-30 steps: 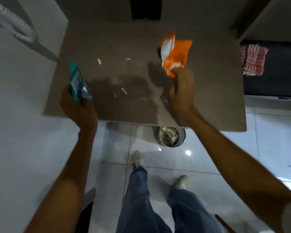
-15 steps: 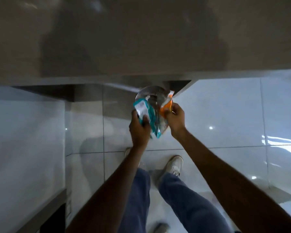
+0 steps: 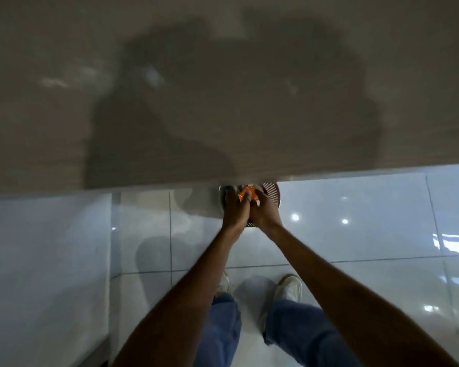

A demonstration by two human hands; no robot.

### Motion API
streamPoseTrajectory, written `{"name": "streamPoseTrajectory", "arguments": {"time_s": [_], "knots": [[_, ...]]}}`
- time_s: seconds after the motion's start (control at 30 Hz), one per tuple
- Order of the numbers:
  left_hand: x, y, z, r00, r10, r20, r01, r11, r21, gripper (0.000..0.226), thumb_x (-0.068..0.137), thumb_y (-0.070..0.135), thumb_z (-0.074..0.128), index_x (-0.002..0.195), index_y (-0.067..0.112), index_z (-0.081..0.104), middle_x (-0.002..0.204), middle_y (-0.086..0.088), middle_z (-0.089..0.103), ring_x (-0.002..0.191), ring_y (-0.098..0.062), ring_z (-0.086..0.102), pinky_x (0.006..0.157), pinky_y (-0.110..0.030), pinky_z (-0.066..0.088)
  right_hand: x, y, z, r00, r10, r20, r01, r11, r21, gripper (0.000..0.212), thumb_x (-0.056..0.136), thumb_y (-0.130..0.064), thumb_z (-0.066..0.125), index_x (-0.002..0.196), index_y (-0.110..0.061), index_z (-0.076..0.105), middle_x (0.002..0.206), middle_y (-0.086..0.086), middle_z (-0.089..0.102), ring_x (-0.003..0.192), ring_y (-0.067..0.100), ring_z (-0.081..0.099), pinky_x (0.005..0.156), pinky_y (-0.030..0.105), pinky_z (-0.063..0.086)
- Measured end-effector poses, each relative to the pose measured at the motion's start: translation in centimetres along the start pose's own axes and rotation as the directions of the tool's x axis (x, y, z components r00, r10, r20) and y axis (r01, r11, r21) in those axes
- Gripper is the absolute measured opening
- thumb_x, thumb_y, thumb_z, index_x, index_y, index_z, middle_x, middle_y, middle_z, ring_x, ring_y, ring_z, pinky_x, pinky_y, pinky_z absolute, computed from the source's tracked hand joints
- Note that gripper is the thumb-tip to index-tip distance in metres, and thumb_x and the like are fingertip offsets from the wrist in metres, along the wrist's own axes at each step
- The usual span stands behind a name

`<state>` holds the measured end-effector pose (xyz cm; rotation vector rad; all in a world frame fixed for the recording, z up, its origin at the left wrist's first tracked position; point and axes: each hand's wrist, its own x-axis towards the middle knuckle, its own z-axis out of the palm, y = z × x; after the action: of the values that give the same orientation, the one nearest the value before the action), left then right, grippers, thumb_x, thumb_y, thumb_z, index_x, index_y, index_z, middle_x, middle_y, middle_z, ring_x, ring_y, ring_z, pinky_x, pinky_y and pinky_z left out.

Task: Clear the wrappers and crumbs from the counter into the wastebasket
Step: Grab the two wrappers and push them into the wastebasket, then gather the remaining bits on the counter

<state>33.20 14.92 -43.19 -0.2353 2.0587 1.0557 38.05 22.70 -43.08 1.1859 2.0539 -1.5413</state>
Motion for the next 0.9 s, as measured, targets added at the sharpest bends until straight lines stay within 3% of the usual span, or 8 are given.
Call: {"name": "streamPoseTrajectory", "arguments": {"time_s": [0.1, 0.2, 0.3, 0.37, 0.47, 0.57, 0.7, 0.9], "knots": [[-10.7, 0.1, -4.4, 0.977, 0.209, 0.045, -0.212, 0.92, 0.33, 0.072, 0.112, 0.039, 0.042, 0.171, 0.025, 0.005, 0.18, 0.001, -0.001, 0.161, -0.01, -0.006, 0.133, -0.043, 0.028, -10.4, -2.3, -2.9, 0.956, -0.292, 0.02, 0.279, 0.89, -0.361, 0.053, 0.106, -0.027, 0.05, 0.157, -0.023, 0.036, 0.167, 0.005, 0.034, 0.156, 0.029, 0.03, 0.121, 0.045, 0.04], [-21.2, 1.4, -9.4, 0.935, 0.344, -0.09, -0.242, 0.801, 0.547, 0.06, 0.111, 0.037, 0.045, 0.167, 0.019, 0.03, 0.178, -0.002, 0.015, 0.164, -0.016, -0.001, 0.131, -0.048, 0.035, -20.8, -6.1, -5.9, 0.902, -0.431, 0.012, 0.374, 0.77, -0.517, 0.048, 0.107, -0.03, 0.044, 0.154, -0.023, 0.042, 0.167, 0.003, 0.033, 0.158, 0.025, 0.025, 0.125, 0.046, 0.033], [-28.0, 4.3, -14.5, 0.758, 0.571, -0.314, -0.321, 0.747, 0.582, 0.049, 0.105, 0.028, 0.054, 0.152, 0.014, 0.056, 0.169, -0.009, 0.04, 0.163, -0.028, 0.026, 0.122, -0.053, 0.046, -26.8, -10.9, -8.2, 0.686, -0.727, 0.03, 0.62, 0.562, -0.547, 0.04, 0.098, -0.024, 0.05, 0.138, -0.022, 0.056, 0.156, 0.007, 0.049, 0.149, 0.033, 0.041, 0.115, 0.055, 0.045], [-29.3, 7.5, -18.9, 0.596, 0.671, -0.441, -0.342, 0.709, 0.617, 0.053, 0.103, 0.027, 0.054, 0.154, 0.013, 0.05, 0.169, -0.014, 0.038, 0.165, -0.025, 0.017, 0.127, -0.051, 0.039, -27.1, -16.1, -8.7, 0.507, -0.862, 0.015, 0.735, 0.423, -0.529, 0.049, 0.095, -0.017, 0.053, 0.143, -0.015, 0.05, 0.161, 0.013, 0.042, 0.151, 0.04, 0.037, 0.118, 0.058, 0.039], [-26.8, 13.7, -26.5, 0.466, 0.704, -0.536, -0.305, 0.697, 0.649, 0.065, 0.102, 0.019, 0.057, 0.162, 0.008, 0.035, 0.172, -0.022, 0.028, 0.165, -0.031, 0.006, 0.132, -0.05, 0.026, -23.9, -26.7, -7.2, 0.497, -0.868, 0.004, 0.731, 0.416, -0.541, 0.055, 0.102, -0.02, 0.047, 0.155, -0.013, 0.037, 0.168, 0.016, 0.026, 0.159, 0.038, 0.017, 0.123, 0.06, 0.031], [-22.0, 18.9, -33.8, 0.533, 0.638, -0.556, -0.209, 0.736, 0.644, 0.068, 0.105, 0.023, 0.054, 0.165, 0.002, 0.03, 0.174, -0.025, 0.02, 0.164, -0.045, 0.01, 0.135, -0.052, 0.017, -19.2, -37.1, -3.9, 0.579, -0.811, 0.08, 0.689, 0.435, -0.58, 0.054, 0.107, -0.03, 0.041, 0.158, -0.014, 0.033, 0.169, 0.014, 0.025, 0.159, 0.035, 0.016, 0.125, 0.049, 0.031], [-19.0, 19.7, -38.5, 0.643, 0.54, -0.543, -0.045, 0.734, 0.677, 0.055, 0.103, 0.035, 0.052, 0.151, 0.008, 0.053, 0.157, -0.022, 0.051, 0.148, -0.04, 0.045, 0.124, -0.045, 0.032, -17.3, -44.3, 1.0, 0.6, -0.741, 0.303, 0.756, 0.401, -0.517, 0.034, 0.101, -0.024, 0.059, 0.128, -0.006, 0.067, 0.13, 0.018, 0.066, 0.117, 0.036, 0.064, 0.098, 0.042, 0.053], [-19.6, 17.1, -39.4, 0.735, 0.469, -0.49, -0.169, 0.826, 0.538, 0.028, 0.108, 0.027, 0.056, 0.118, 0.011, 0.076, 0.117, -0.011, 0.073, 0.109, -0.027, 0.067, 0.09, -0.03, 0.052, -17.2, -45.1, 4.2, 0.67, -0.641, 0.375, 0.663, 0.289, -0.691, 0.023, 0.094, -0.003, 0.055, 0.107, -0.006, 0.074, 0.115, 0.013, 0.068, 0.11, 0.031, 0.063, 0.092, 0.033, 0.051]]}}
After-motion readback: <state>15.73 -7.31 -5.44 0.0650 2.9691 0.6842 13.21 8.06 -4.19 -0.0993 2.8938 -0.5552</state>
